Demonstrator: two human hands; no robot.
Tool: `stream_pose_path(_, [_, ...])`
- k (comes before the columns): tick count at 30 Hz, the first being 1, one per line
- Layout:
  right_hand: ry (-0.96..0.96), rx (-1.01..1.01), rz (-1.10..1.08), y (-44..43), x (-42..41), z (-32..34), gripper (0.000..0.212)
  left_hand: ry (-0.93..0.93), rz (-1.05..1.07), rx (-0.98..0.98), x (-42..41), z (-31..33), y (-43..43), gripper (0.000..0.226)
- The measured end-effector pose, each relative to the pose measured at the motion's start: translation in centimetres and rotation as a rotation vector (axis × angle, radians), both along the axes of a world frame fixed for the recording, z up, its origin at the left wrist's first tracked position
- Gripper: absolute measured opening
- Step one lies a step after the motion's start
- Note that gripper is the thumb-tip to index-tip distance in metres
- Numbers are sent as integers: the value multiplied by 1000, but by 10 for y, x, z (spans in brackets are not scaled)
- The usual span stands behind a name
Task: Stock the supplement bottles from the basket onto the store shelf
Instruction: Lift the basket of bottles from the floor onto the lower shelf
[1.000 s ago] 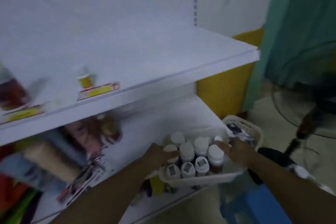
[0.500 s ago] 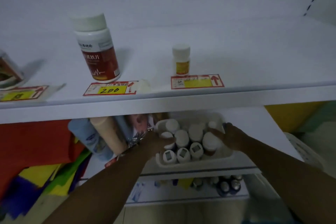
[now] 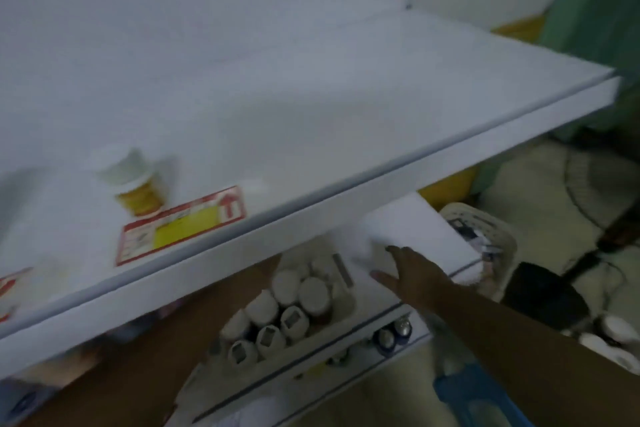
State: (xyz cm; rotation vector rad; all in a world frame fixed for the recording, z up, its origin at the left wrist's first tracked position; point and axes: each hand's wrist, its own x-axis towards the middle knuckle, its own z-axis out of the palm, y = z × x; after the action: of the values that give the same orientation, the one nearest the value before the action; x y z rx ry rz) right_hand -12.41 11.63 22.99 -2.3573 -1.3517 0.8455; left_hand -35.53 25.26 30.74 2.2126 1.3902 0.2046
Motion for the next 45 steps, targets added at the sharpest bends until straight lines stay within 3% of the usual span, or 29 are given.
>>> stream_pose_path(2, [-75, 27, -36, -39, 32, 2, 84, 17, -118, -24, 44, -3, -8, 52])
stream_pose_path(6, [-157, 45, -95, -138, 93, -5, 78, 49, -575, -90, 166, -23, -76, 56])
stream_pose_path(10, [-241, -21, -266, -248, 145, -28, 72, 226, -937, 16, 266, -59, -152, 64])
stream_pose_path(13, [-236, -55, -500, -317, 168, -47, 73, 292, -1109, 58, 340, -86, -206, 70])
stream_pose_path(18, [-150, -121, -746, -406, 183, -92, 72, 381, -1281, -43, 424, -146, -283, 66])
stream_pose_path(21, [-11, -133, -939, -434, 185, -124, 60, 362, -1199, -248, 455, -191, -302, 48])
stream_pose_path(24, [99, -105, -1141, -442, 194, -159, 56, 314, -1008, -458, 476, -234, -310, 13])
stream_pose_path(28, [400, -90, -1393, -437, 220, -217, 62, 274, -844, -540, 496, -288, -316, 12])
stream_pose_path(32, [451, -32, -1619, -417, 238, -266, 83, 219, -711, -597, 512, -331, -328, 47])
stream_pose_path(36, [355, 32, -1677, -404, 232, -288, 113, 139, -704, -609, 506, -357, -339, 82])
stream_pose_path(40, [277, -24, -1549, -407, 228, -278, 106, 95, -819, -551, 477, -349, -329, 99])
stream_pose_path(45, [255, -97, -1321, -407, 221, -218, 88, 106, -680, -487, 420, -297, -320, 100])
